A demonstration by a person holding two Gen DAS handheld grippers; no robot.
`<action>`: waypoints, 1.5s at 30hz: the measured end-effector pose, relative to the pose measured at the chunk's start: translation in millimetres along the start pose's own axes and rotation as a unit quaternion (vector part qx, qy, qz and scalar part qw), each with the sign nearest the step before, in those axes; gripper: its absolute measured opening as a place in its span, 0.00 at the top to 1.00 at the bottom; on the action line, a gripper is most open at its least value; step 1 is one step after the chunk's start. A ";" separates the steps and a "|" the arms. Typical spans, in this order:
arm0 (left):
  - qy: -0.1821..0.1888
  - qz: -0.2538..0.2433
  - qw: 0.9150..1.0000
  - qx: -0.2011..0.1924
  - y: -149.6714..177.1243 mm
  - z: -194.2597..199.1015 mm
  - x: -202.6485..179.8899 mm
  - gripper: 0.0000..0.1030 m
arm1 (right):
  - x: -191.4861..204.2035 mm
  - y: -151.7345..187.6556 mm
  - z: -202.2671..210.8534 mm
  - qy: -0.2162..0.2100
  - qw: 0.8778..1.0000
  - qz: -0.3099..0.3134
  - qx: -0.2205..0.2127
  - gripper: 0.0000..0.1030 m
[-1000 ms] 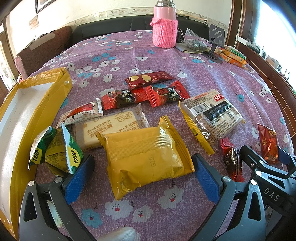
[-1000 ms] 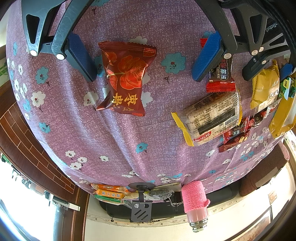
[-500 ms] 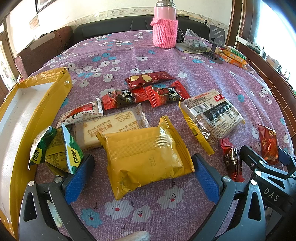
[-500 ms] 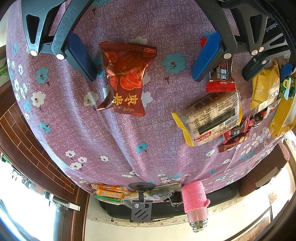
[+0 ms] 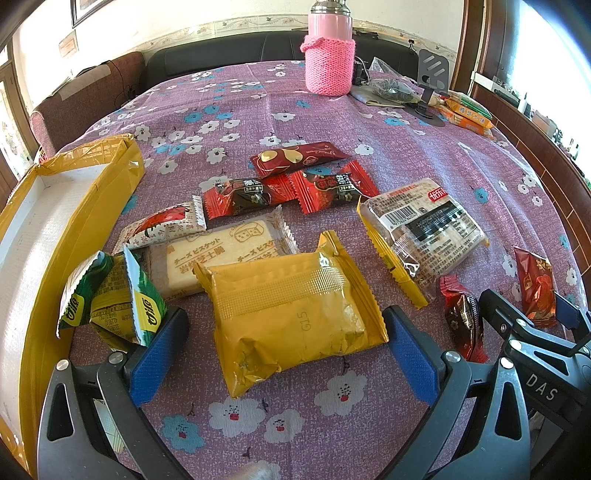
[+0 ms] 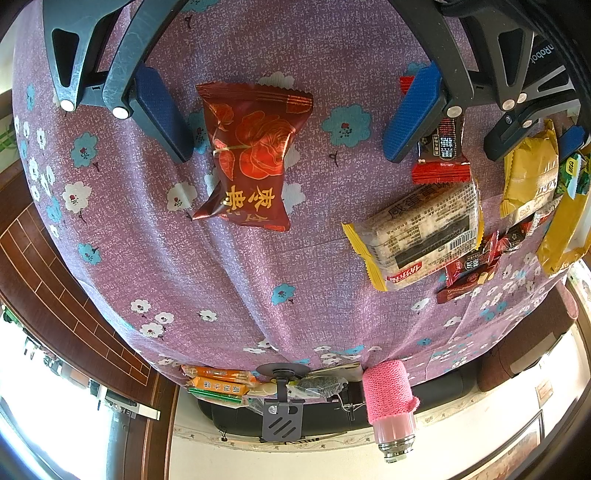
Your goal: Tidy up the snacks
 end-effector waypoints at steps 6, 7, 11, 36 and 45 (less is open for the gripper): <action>0.003 -0.009 1.000 0.014 8.0 3.8 0.5 0.00 | 0.0 0.0 0.0 0.000 1.000 0.000 0.000 0.00; 0.003 -0.012 1.000 0.015 9.4 4.8 0.3 0.00 | 0.0 0.0 0.0 0.000 1.000 0.000 0.000 0.00; 0.006 -0.017 1.000 0.012 17.3 9.5 -1.8 0.00 | -0.2 0.2 0.1 0.000 1.000 0.000 0.000 0.00; 0.130 -0.065 0.989 -0.016 42.7 76.8 -11.3 0.11 | 0.1 0.0 0.0 0.000 1.000 0.000 0.000 0.00; 0.285 0.008 0.958 -0.033 -18.7 97.0 69.1 0.11 | -0.4 0.3 0.1 0.000 1.000 0.000 0.000 0.00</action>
Point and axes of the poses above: each gripper's, at about its wrist camera, not at the fingertips, and z roughly against the way its jaws point, x to its left, y to its underside, the point moved 7 cm from there along -z, roughly the way its jaws point, and after that the axes turned 5 degrees about x, right-handed, at the moved point
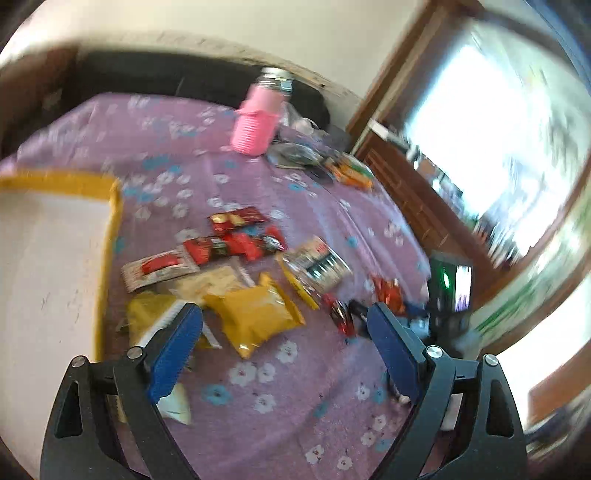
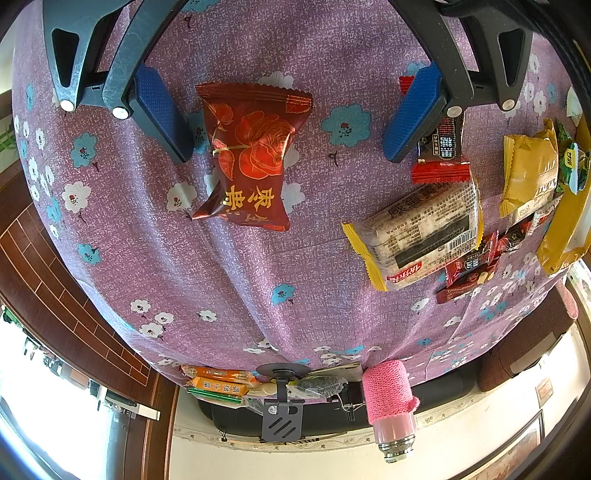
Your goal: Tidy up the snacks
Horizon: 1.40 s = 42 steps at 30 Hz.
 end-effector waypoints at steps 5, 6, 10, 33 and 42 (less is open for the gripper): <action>0.042 0.057 0.997 0.037 8.5 -14.0 37.7 0.11 | 0.2 -0.1 -0.1 0.000 1.000 0.000 0.000 0.00; 0.036 0.061 0.997 0.040 11.0 -16.6 41.5 0.11 | 0.4 -0.3 -0.1 0.000 1.000 0.000 0.000 0.00; 0.016 0.071 0.997 0.028 7.7 -12.0 52.6 0.11 | 0.0 0.0 0.0 0.000 1.000 0.000 0.000 0.00; -0.113 0.033 0.991 0.063 -3.9 -35.9 70.9 0.12 | 0.4 -0.3 -0.1 0.000 1.000 0.000 0.000 0.00; 0.008 -0.050 0.997 0.050 13.4 0.9 -10.2 0.26 | 0.5 -0.3 -0.2 0.000 1.000 0.000 0.000 0.00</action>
Point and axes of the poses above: each gripper's, at about its wrist camera, not at the fingertips, and z roughly against the way its jaws point, x to its left, y to its underside, the point moved 7 cm from there along -z, roughly the way its jaws point, and after that the axes turned 5 degrees about x, right-handed, at the moved point
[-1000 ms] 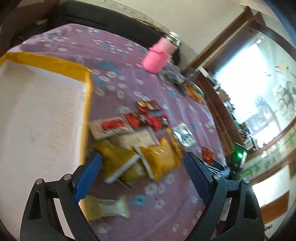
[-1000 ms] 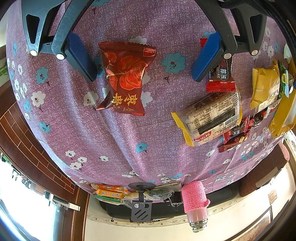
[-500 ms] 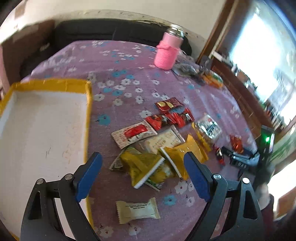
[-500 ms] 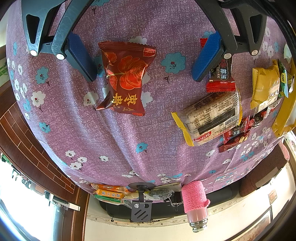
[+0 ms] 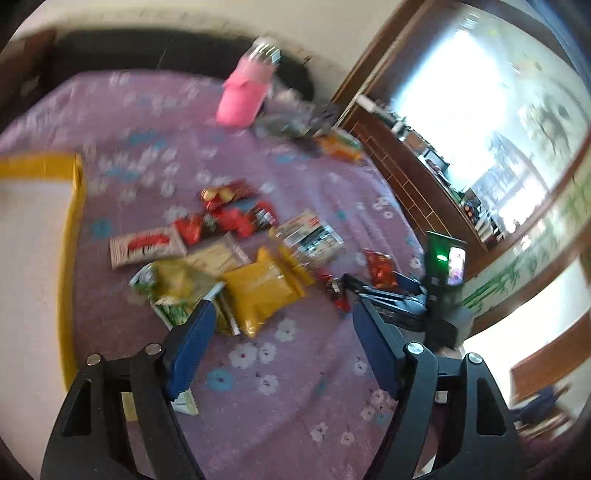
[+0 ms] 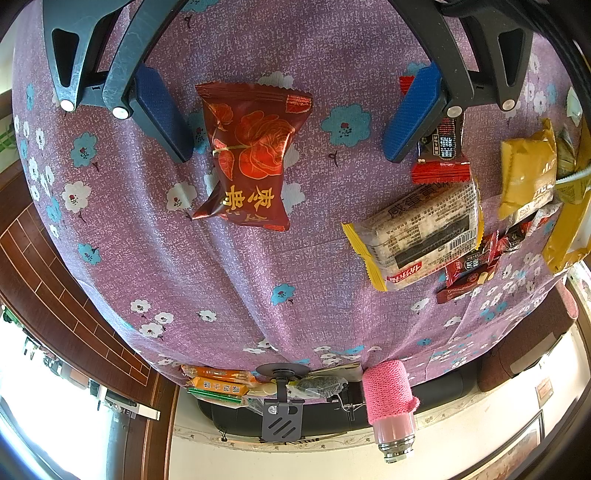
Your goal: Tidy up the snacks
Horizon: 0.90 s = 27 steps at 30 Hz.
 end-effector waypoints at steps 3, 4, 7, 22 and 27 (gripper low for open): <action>-0.078 -0.022 0.995 -0.051 -3.1 25.1 -3.7 0.26 | 0.0 0.0 0.0 0.000 1.000 0.000 0.000 0.00; -0.104 -0.029 0.992 -0.070 -4.3 34.0 -4.7 0.25 | 0.0 0.0 0.0 0.000 1.000 0.000 0.000 0.00; -0.143 -0.033 0.981 -0.129 -7.5 66.1 -4.9 0.14 | 0.0 0.0 0.0 0.000 1.000 0.000 0.000 0.00; -0.184 0.044 0.975 -0.114 42.0 89.5 45.2 0.13 | 2.2 8.2 0.1 -0.021 0.996 0.060 0.058 0.00; -0.181 0.032 0.977 -0.106 57.8 84.7 46.3 0.13 | 3.8 16.4 26.2 -0.036 0.996 0.043 0.067 0.21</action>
Point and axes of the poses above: each gripper's, at about its wrist camera, not at the fingertips, and z roughly against the way its jaws point, x to its left, y to its underside, the point moved 7 cm from there along -z, roughly the way its jaws point, and after that the axes turned 5 degrees about x, right-handed, at the moved point
